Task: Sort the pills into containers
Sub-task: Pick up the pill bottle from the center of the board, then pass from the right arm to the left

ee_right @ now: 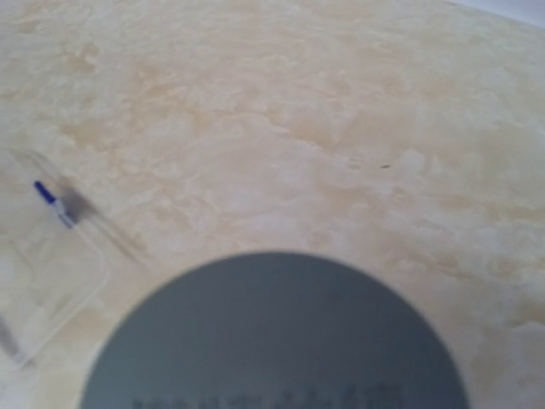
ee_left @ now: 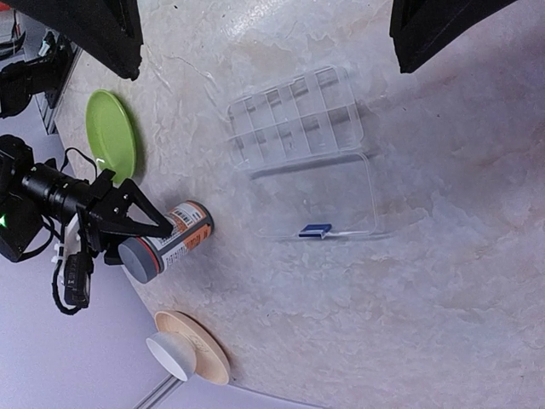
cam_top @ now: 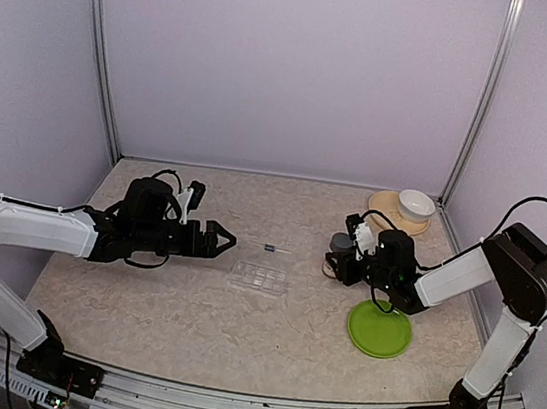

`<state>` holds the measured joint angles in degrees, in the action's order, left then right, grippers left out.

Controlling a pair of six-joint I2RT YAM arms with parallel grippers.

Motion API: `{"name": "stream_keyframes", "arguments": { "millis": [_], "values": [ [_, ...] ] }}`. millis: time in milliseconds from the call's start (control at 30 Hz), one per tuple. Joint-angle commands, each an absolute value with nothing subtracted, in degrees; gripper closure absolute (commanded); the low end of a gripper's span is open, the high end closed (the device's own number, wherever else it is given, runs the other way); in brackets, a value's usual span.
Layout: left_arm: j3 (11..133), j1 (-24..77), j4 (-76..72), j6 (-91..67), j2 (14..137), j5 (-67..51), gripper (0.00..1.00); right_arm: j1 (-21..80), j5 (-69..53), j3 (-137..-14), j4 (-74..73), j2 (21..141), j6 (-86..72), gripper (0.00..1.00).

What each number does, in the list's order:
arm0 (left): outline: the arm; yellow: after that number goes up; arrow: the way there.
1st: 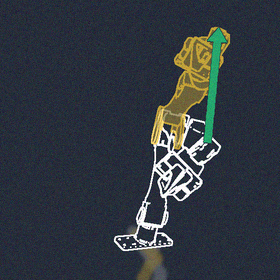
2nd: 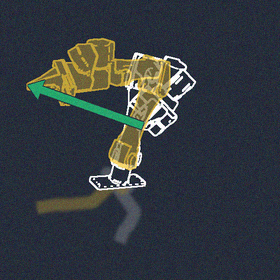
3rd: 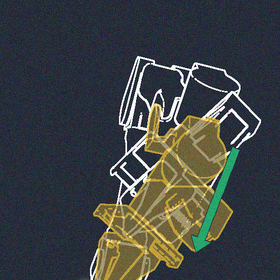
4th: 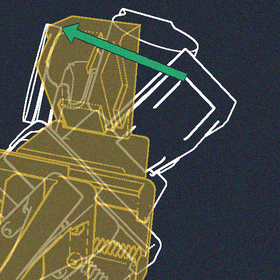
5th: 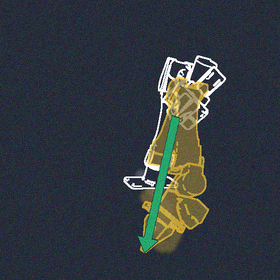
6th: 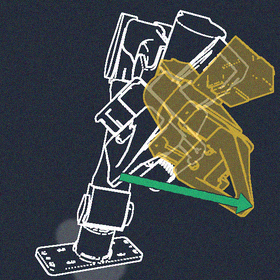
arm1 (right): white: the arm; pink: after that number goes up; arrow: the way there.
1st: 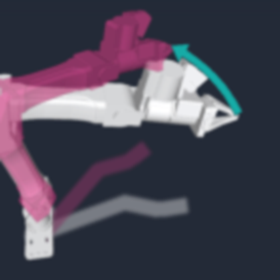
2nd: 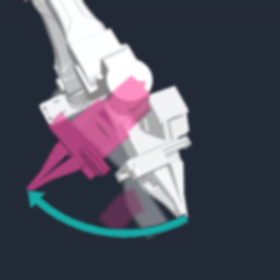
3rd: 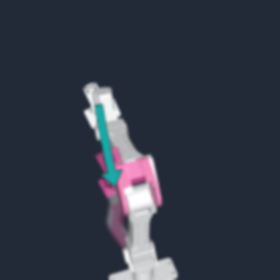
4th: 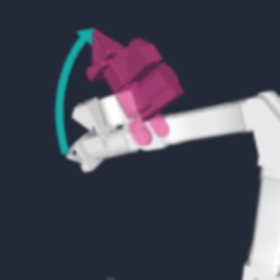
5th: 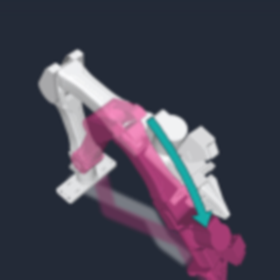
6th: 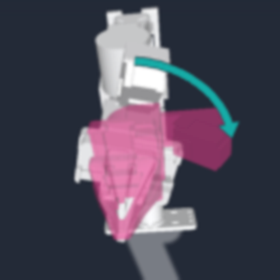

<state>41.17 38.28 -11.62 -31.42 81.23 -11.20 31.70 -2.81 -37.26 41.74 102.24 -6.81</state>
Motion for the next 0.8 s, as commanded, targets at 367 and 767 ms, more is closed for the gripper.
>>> {"name": "stream_keyframes", "arguments": {
  "millis": [367,767],
  "values": [
    [48.3,41.9,-9.5,-15.9,78.4,-17.5,0.01,38.4,-13.3,-35.8,29.9,86.4,-3.4,0.64],
    [55.5,50.8,-6.6,0.8,81.2,-28.5,0.01,45.9,-27.1,-31.9,25.0,74.2,0.7,0.63]
  ]
}}
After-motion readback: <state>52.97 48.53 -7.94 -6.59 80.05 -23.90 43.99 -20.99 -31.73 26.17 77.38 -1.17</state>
